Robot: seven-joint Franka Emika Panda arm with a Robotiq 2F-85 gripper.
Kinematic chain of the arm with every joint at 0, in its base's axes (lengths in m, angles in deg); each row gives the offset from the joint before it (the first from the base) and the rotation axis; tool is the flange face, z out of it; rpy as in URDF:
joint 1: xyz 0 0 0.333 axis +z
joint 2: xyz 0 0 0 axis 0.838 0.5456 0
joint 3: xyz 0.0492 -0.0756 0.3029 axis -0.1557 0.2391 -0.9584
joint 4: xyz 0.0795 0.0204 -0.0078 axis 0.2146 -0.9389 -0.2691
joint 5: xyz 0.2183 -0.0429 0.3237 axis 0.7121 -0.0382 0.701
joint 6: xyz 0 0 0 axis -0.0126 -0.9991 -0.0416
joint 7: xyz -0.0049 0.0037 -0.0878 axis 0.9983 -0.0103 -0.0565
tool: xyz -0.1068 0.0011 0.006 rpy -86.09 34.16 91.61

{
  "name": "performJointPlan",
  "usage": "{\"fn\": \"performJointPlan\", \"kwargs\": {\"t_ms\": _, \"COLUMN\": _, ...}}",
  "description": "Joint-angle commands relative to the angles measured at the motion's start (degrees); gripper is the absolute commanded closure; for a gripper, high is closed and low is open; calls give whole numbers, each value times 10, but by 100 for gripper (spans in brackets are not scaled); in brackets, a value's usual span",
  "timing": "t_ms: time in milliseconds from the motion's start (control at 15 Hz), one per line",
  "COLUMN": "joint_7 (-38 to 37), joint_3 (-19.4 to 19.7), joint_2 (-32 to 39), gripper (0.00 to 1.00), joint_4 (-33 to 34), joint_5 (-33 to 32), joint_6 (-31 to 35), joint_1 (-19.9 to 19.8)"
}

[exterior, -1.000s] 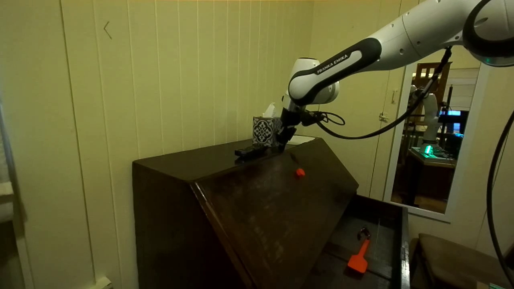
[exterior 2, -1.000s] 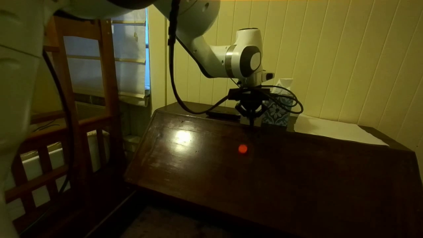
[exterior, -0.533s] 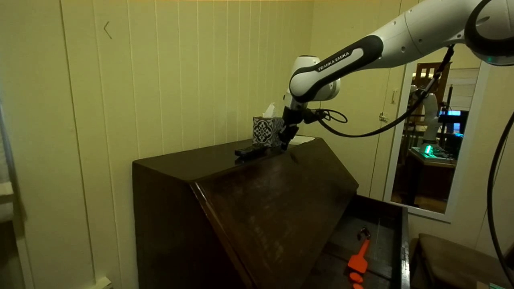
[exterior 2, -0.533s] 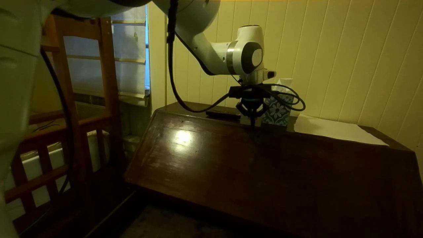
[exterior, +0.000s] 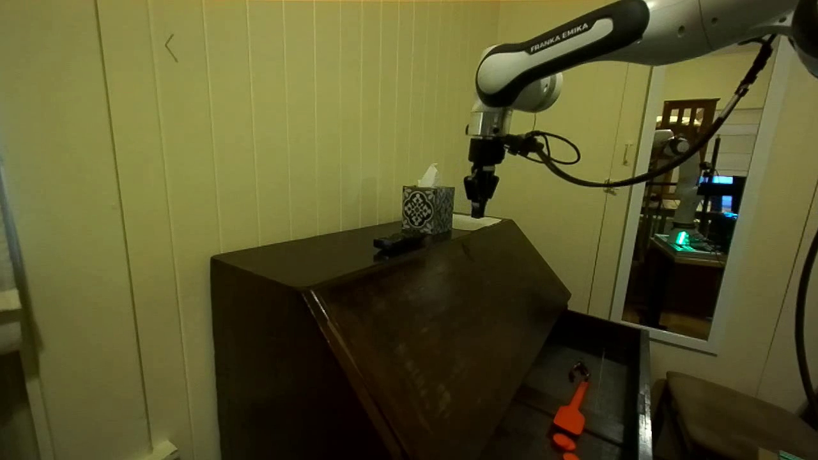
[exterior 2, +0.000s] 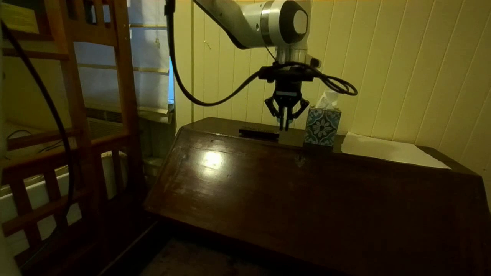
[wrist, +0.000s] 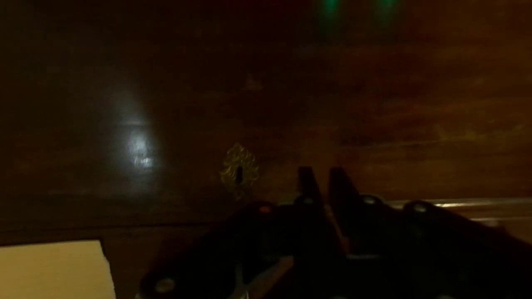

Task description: Push off the orange disc from the top

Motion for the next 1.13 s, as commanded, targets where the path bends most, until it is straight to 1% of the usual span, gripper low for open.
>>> {"fn": "performJointPlan", "kwargs": {"t_ms": 0, "joint_7": 19, "joint_3": 4, "joint_2": -40, "gripper": 53, "joint_4": 8, "joint_5": 36, "joint_6": -149, "joint_1": -9}}
{"fn": "performJointPlan", "kwargs": {"t_ms": 133, "joint_7": 14, "joint_3": 7, "joint_2": -59, "gripper": 39, "joint_4": 10, "joint_5": 48, "joint_6": -230, "joint_1": -13}}
{"fn": "performJointPlan", "kwargs": {"t_ms": 333, "joint_7": -12, "joint_3": 16, "joint_2": -92, "gripper": 19, "joint_4": -10, "joint_5": 48, "joint_6": -297, "joint_1": -15}}
{"fn": "performJointPlan", "kwargs": {"t_ms": 467, "joint_7": -28, "joint_3": 21, "joint_2": -112, "gripper": 4, "joint_4": -24, "joint_5": 44, "joint_6": -322, "joint_1": -17}}
{"fn": "performJointPlan", "kwargs": {"t_ms": 600, "joint_7": -43, "joint_3": 26, "joint_2": -126, "gripper": 0, "joint_4": -34, "joint_5": 43, "joint_6": -342, "joint_1": -19}}
{"fn": "performJointPlan", "kwargs": {"t_ms": 667, "joint_7": -57, "joint_3": 27, "joint_2": -134, "gripper": 0, "joint_4": -42, "joint_5": 34, "joint_6": -344, "joint_1": -19}}
{"fn": "performJointPlan", "kwargs": {"t_ms": 733, "joint_7": -60, "joint_3": 31, "joint_2": -141, "gripper": 0, "joint_4": -48, "joint_5": 43, "joint_6": -342, "joint_1": -20}}
{"fn": "performJointPlan", "kwargs": {"t_ms": 800, "joint_7": -42, "joint_3": 28, "joint_2": -111, "gripper": 0, "joint_4": -16, "joint_5": 32, "joint_6": -340, "joint_1": -16}}
{"fn": "performJointPlan", "kwargs": {"t_ms": 1067, "joint_7": -49, "joint_3": 32, "joint_2": -125, "gripper": 0, "joint_4": -30, "joint_5": 32, "joint_6": -341, "joint_1": -17}}
